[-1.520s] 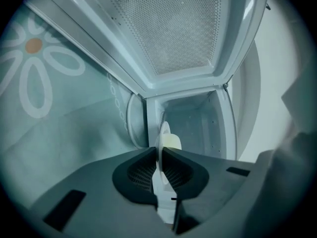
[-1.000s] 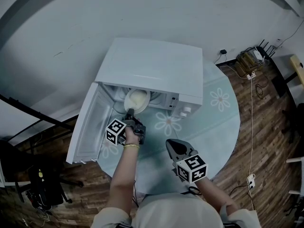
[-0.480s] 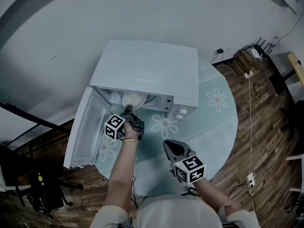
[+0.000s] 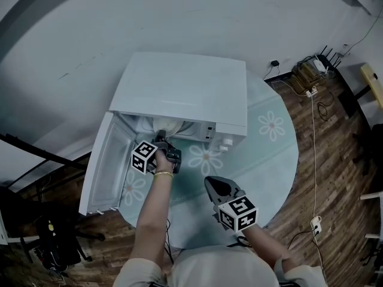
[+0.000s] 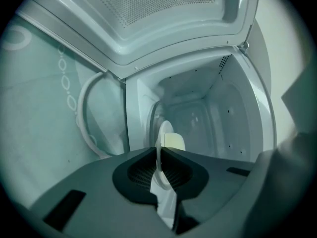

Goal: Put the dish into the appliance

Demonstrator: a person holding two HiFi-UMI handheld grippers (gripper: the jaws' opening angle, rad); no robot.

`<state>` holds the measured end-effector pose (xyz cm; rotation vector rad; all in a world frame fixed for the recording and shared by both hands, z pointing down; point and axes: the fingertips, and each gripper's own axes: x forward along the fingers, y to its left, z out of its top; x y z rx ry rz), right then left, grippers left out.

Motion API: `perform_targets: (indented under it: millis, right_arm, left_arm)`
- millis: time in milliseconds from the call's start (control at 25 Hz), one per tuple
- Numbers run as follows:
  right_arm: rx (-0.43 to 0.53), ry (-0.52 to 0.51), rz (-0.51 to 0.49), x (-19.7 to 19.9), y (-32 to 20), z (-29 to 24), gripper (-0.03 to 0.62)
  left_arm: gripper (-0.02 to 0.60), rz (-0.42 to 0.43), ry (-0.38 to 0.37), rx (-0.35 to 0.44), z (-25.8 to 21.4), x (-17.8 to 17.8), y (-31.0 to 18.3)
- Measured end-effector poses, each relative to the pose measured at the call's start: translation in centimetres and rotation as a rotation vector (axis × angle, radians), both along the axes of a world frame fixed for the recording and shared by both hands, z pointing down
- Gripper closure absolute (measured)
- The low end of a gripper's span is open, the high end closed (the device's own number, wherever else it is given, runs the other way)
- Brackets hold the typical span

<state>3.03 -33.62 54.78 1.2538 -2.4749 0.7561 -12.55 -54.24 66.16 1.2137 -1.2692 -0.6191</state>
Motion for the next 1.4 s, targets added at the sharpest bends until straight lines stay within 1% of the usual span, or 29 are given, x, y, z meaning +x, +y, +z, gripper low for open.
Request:
perform_targets:
  millis: [320, 440, 480, 520, 560, 640, 800, 960, 1160, 1240, 1320, 1400]
  right_arm:
    - [0.002, 0.001, 0.004, -0.1, 0.2, 0.0, 0.589]
    - [0.004, 0.002, 0.003, -0.3, 0.4, -0.2, 0.589]
    - [0.005, 0.002, 0.002, -0.3, 0.5, -0.3, 0.588]
    - [0.006, 0.003, 0.001, -0.4, 0.6, -0.3, 0.589]
    - [0.008, 0.003, 0.000, -0.5, 0.7, -0.4, 0.589]
    - [0.010, 0.006, -0.002, -0.6, 0.9, -0.4, 0.589]
    - [0.015, 0.007, -0.010, -1.1, 1.6, -0.6, 0.588]
    - [0.024, 0.009, -0.004, -1.3, 2.0, -1.0, 0.589]
    - [0.039, 0.013, 0.016, -1.2, 2.6, -1.4, 0.588]
    - [0.045, 0.013, 0.026, -1.2, 3.0, -1.6, 0.588]
    - [0.050, 0.014, 0.034, -1.3, 3.5, -1.8, 0.589]
    - [0.056, 0.014, 0.039, -1.5, 4.1, -2.1, 0.588]
  left_arm:
    - [0.545, 0.016, 0.003, 0.002, 0.1, -0.2, -0.1]
    - [0.543, 0.028, 0.016, 0.024, -0.2, 0.0, 0.0]
    - [0.525, 0.033, 0.016, 0.036, -0.4, 0.0, 0.1]
    - [0.473, 0.037, 0.016, 0.045, -0.6, 0.0, 0.1]
    - [0.436, 0.043, 0.017, 0.050, -0.7, -0.1, 0.3]
    - [0.410, 0.055, 0.016, 0.051, -0.9, -0.1, 0.6]
    - [0.394, 0.090, 0.005, 0.063, -1.6, 0.0, 2.0]
    - [0.394, 0.148, -0.008, 0.071, -2.3, 0.5, 4.1]
    - [0.397, 0.252, -0.073, 0.107, -4.0, 1.4, 7.8]
    - [0.419, 0.289, -0.108, 0.130, -4.9, 1.7, 9.6]
    - [0.455, 0.320, -0.147, 0.148, -5.7, 1.9, 11.4]
    - [0.507, 0.346, -0.190, 0.161, -6.2, 1.9, 13.1]
